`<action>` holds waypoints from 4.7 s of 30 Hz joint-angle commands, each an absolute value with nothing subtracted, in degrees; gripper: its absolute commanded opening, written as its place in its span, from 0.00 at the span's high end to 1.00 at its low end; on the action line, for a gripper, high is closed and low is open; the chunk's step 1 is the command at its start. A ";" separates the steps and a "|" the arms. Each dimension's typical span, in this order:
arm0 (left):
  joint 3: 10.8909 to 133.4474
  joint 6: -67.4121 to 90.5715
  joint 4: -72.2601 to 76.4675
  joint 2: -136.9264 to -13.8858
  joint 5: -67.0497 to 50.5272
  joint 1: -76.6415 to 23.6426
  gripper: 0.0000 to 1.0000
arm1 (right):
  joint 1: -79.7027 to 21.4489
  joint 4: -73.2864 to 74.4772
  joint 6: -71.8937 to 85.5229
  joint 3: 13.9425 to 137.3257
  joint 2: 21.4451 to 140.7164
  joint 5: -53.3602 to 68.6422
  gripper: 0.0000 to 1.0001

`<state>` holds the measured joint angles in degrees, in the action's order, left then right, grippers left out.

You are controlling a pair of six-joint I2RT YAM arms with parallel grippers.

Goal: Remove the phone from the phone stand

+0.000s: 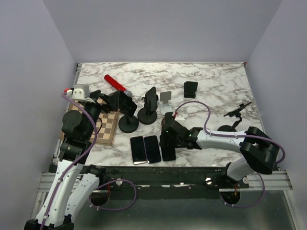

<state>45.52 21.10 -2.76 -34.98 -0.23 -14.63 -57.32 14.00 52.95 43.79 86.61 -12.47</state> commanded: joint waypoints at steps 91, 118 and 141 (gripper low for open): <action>47.45 21.62 -1.96 -42.29 -13.71 -14.24 0.02 | -48.55 17.82 11.23 84.90 95.97 -8.52 0.14; 49.21 14.69 -7.37 -46.95 -6.29 -24.66 0.32 | -45.50 23.54 14.20 93.95 101.07 -5.61 0.99; 53.13 14.94 -6.09 -65.04 -12.24 -29.00 0.24 | -42.82 30.44 17.11 100.99 105.05 5.54 0.99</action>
